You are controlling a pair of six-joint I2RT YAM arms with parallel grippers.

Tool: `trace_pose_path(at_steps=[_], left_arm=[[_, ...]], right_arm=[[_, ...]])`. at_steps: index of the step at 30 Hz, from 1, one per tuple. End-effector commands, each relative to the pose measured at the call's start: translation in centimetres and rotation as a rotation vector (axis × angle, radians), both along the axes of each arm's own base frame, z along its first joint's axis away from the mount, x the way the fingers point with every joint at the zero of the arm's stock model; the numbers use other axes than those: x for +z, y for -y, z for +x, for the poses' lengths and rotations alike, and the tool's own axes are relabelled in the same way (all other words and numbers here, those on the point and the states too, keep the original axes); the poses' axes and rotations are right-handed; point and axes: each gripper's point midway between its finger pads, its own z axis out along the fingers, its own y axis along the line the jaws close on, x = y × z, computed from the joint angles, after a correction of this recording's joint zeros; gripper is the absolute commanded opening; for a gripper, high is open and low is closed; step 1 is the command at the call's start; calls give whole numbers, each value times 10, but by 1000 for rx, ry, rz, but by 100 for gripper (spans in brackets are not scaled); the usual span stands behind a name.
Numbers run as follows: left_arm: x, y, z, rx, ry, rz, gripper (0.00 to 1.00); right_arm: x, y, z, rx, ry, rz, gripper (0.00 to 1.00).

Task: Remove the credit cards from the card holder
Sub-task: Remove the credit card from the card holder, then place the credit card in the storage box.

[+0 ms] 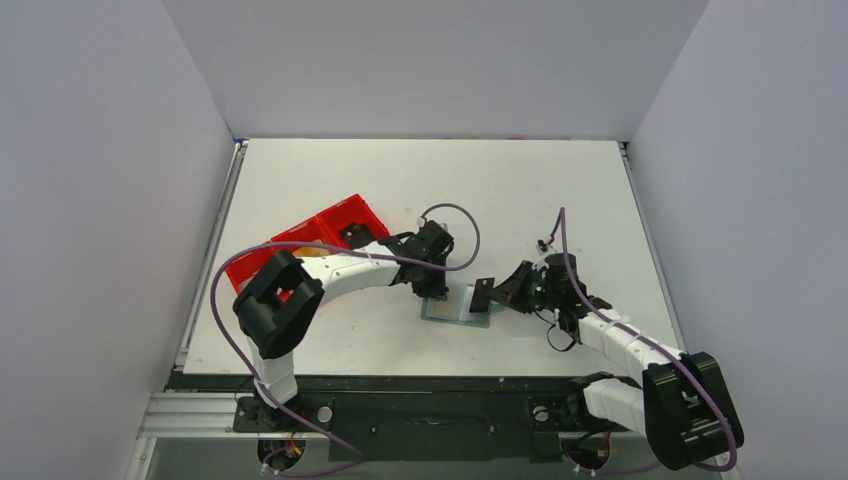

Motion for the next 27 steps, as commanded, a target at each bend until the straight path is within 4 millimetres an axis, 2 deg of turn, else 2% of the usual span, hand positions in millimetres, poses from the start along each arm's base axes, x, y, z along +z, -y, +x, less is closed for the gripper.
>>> trace_pose_path(at_steps=[1,5,10,13,19,22,23,27], left_arm=[[48,12,15,-56,98,-25,14],[77,12,16,-95,140,-75,30],[108,6,17,-130,151,-185,42],[127,7,17,-163,164,-303,45],[160,-3,11,-205,156,-496,51],[166,-11,11,-199,142,-570,54],[172,-11,11,-207,145,-608,54],[175,-12,7,-226,132,-658,55]], right_arm=[[37,-3,16,8,91,19,0],[53,-5,20,12,122,27,0],[75,-11,23,31,162,66,0],[87,-15,22,54,177,100,0],[125,-33,21,109,242,252,0],[146,-39,21,123,282,326,0],[149,-41,20,131,282,343,0],[167,-45,18,157,314,405,0]])
